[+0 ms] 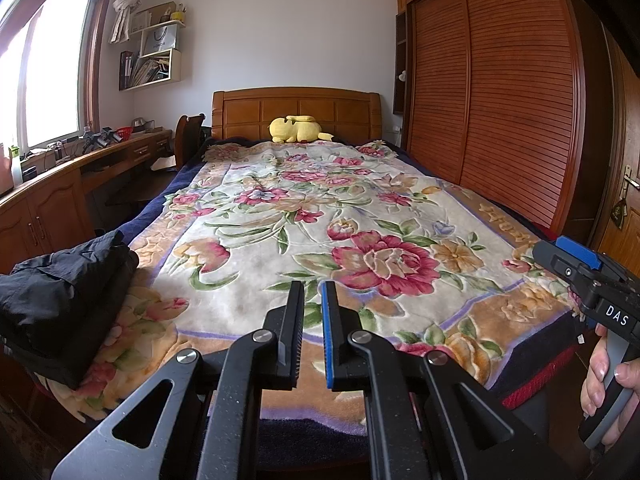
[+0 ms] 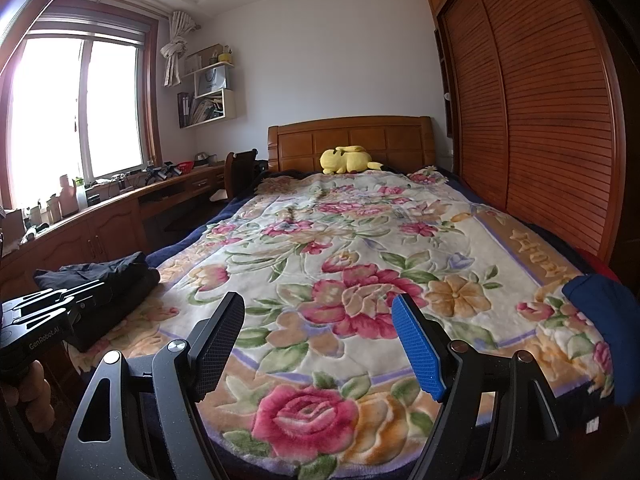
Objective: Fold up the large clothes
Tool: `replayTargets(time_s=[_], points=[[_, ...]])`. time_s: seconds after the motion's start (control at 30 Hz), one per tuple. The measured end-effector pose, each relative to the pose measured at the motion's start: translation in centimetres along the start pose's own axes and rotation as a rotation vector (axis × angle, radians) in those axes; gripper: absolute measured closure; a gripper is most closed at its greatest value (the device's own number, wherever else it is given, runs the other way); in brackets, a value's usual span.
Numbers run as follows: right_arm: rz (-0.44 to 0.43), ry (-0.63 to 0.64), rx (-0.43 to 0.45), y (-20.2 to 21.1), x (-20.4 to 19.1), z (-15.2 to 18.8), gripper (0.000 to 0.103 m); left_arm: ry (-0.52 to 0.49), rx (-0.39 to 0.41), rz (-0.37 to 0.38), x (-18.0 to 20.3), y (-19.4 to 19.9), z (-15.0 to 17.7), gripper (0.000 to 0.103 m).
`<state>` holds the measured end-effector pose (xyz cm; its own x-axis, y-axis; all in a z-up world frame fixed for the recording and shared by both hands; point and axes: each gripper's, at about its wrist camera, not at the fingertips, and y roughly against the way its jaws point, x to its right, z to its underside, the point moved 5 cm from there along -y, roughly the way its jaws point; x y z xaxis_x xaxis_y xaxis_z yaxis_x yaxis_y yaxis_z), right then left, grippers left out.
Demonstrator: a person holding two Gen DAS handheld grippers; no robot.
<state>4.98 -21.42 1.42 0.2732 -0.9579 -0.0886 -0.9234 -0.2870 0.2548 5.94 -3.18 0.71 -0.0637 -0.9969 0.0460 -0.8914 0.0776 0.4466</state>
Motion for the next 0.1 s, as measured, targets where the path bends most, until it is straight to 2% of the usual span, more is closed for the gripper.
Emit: replayTargets(time_s=[0.1], points=[[-0.003, 0.000, -0.001, -0.03, 0.03, -0.01, 0.025, 0.000, 0.000, 0.000, 0.03, -0.01, -0.01, 0.094]])
